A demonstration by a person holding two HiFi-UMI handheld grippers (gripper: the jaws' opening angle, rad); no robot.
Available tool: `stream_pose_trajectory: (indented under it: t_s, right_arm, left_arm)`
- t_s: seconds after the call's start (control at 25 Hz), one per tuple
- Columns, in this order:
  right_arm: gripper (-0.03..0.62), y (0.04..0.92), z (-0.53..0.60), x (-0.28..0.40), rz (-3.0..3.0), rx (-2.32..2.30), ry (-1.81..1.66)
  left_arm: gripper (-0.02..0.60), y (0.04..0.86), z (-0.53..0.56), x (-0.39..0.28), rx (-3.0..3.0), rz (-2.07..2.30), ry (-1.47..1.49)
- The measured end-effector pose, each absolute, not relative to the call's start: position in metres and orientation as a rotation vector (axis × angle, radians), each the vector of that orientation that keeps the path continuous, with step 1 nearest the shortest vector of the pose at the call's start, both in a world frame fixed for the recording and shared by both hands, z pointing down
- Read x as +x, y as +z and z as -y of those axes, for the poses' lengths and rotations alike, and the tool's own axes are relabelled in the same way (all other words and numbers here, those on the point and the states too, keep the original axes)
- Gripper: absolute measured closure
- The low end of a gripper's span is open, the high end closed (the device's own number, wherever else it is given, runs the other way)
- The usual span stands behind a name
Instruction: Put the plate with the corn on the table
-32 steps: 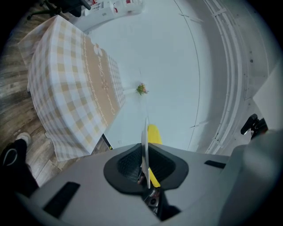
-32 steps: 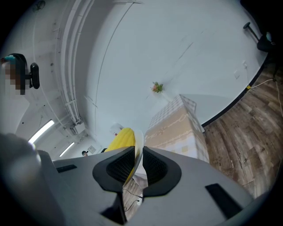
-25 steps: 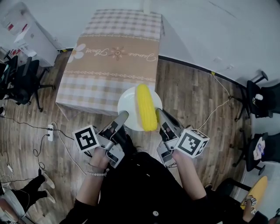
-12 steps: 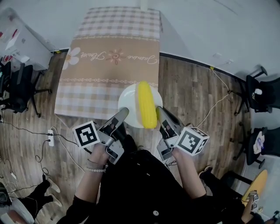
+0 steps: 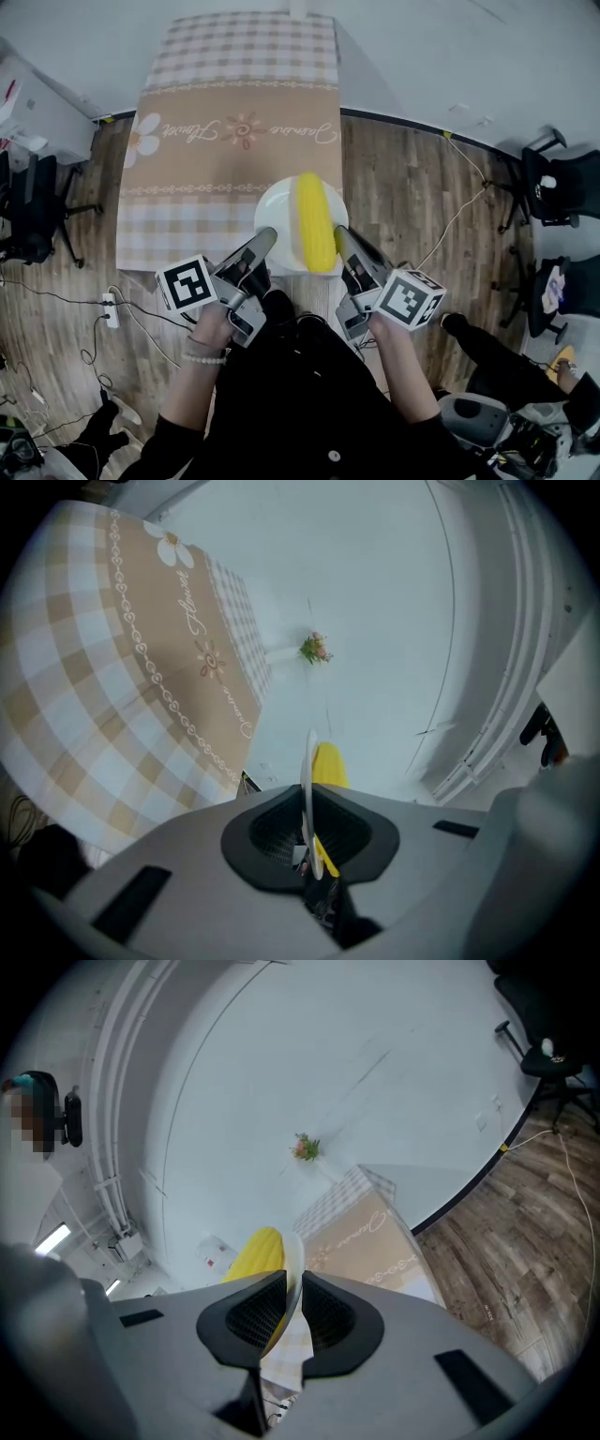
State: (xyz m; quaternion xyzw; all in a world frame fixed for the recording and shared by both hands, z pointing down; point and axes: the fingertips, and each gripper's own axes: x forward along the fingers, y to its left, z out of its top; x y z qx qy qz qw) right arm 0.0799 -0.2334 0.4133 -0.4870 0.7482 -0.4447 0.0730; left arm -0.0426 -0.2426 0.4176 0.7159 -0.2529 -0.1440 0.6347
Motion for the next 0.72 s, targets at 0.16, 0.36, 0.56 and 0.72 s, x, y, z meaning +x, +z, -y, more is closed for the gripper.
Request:
stream_pose_trajectory:
  t_s: [0.16,0.36,0.56,0.72]
  right_arm:
    - [0.513,0.421,0.242,0.077,-2.22,-1.495,-1.337]
    - [0.513,0.428,0.248,0.076,-2.202,-1.532,-1.335]
    - [0.514,0.437,0.252,0.077,-2.186,-1.553,-1.341]
    - [0.514,0.445,0.257,0.078,-2.202,-1.569,-1.348]
  left_arm:
    - [0.549,0.425,0.256,-0.046,1.661,0.565,-0.287]
    - [0.552,0.435,0.266,-0.047,1.675,0.555,-0.24]
    - [0.554,0.447,0.272,-0.046,1.702,0.565,-0.187]
    - [0.555,0.456,0.276,-0.044,1.712,0.578,-0.153]
